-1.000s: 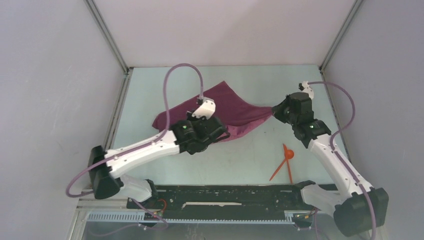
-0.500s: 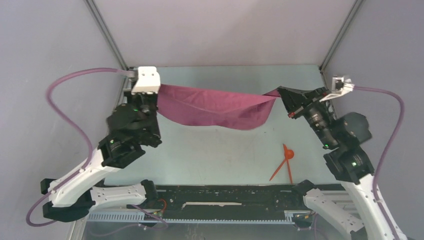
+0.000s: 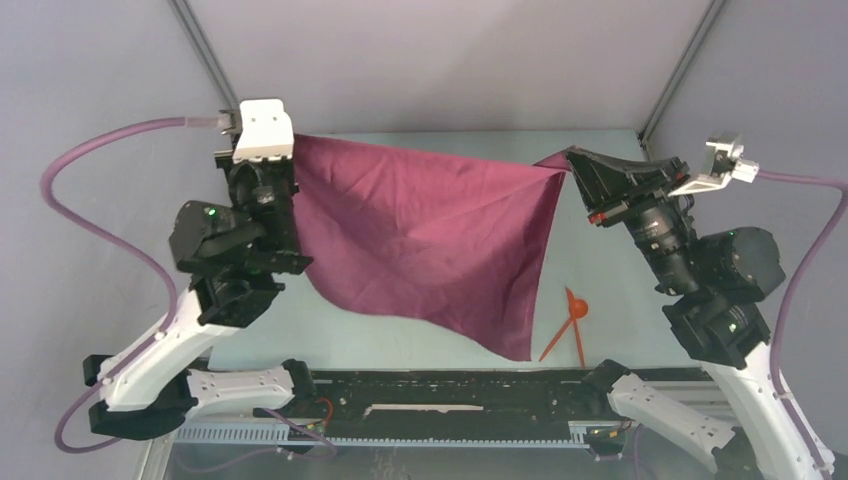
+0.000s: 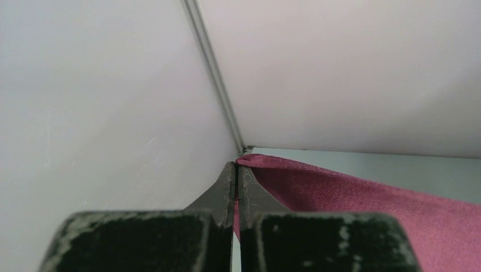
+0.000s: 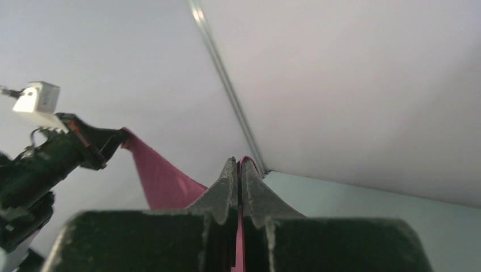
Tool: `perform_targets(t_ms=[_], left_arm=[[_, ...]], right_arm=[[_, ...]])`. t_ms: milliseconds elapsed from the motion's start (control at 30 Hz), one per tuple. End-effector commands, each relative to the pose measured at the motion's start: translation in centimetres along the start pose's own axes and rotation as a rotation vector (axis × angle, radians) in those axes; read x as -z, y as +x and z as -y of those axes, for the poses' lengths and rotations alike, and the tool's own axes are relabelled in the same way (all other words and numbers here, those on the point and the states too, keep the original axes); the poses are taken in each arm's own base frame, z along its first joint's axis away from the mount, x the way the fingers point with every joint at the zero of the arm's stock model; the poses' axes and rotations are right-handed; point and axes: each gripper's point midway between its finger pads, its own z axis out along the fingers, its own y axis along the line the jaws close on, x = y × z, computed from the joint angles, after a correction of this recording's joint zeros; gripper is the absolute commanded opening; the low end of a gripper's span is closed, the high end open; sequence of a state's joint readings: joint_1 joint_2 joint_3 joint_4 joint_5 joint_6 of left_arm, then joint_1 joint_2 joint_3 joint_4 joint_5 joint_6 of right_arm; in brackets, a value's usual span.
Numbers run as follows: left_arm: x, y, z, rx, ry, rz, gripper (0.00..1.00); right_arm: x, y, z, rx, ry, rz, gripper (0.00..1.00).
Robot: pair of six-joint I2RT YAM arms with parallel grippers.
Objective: Fold the napkin into a case and place the utensils inside
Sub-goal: Flatten out the crumpled napkin at the center of the board.
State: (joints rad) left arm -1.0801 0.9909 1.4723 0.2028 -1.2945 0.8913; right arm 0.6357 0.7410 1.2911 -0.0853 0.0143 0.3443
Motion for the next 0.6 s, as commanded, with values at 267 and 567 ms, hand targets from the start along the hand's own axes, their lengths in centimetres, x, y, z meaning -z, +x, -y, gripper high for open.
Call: perform_targets(t_ms=[267, 567], left_arm=[[-11.5, 11.4, 6.8, -0.058, -0.067, -0.259, 0.0], [-25.0, 31.4, 16.0, -0.205, -0.001, -0.615, 0.0]], right_arm=[[-5.8, 10.1, 18.5, -0.078, 0.672, -0.134, 0.0], [-13.0, 26.5, 36.6, -0.044, 0.847, -0.364, 0.13]])
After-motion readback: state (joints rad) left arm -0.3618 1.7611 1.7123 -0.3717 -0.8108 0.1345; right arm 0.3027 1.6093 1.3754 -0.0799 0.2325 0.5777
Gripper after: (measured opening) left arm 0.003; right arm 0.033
